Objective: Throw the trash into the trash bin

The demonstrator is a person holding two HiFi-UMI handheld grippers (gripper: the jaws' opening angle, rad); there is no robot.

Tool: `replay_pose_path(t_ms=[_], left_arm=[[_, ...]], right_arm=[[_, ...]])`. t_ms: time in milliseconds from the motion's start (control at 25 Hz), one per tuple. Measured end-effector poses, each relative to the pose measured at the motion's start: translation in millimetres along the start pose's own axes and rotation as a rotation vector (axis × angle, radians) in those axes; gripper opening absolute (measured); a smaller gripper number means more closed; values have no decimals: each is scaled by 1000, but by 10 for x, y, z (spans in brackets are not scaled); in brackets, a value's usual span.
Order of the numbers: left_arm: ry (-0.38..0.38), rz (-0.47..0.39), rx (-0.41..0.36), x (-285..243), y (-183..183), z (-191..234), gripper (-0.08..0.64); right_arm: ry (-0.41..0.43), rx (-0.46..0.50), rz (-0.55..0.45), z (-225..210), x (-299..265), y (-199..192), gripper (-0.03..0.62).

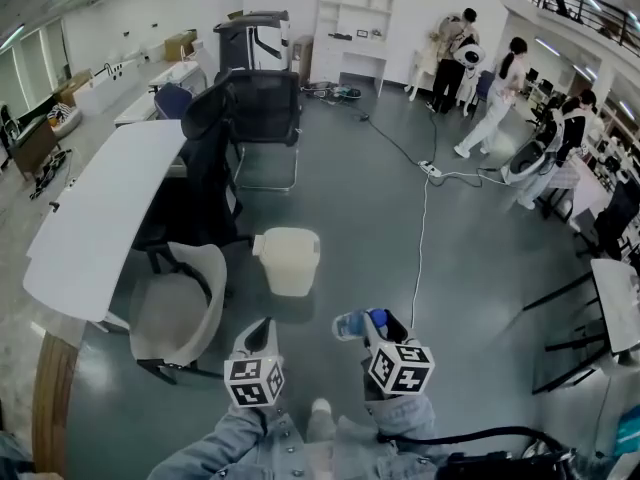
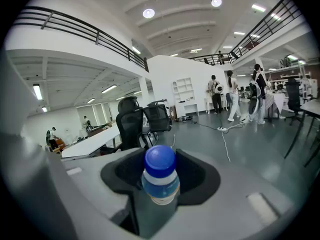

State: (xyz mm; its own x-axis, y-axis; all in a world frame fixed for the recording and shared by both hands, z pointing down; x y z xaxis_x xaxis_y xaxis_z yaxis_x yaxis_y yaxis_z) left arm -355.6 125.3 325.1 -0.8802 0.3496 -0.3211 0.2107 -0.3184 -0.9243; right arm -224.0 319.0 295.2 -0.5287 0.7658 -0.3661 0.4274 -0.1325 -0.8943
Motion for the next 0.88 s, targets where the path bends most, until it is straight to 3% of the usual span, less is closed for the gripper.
replay_pose_path(t_ms=[600,880], left_arm=[[55,-16,-51,-1058,397,-633,9],[47,7,-70,-1474,429,-783,9]], right_arm=[[48,-45,-20,-1125,-808,650,195],[62,-69,-2,-1343,-1104,681,195]])
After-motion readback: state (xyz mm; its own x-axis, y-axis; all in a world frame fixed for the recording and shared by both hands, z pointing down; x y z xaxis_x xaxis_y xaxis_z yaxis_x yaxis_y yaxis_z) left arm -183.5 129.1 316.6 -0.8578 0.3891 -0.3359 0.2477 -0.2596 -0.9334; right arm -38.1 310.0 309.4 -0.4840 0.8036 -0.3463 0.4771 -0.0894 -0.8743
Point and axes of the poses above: the fingertips, and each gripper's own axes: x backward along the fingers, z to its left, y out of its top, the point moved 1 cm from there along x, backward along the fingers, and after that the axes turned 7 degrees about y, right-handed, at the moved point
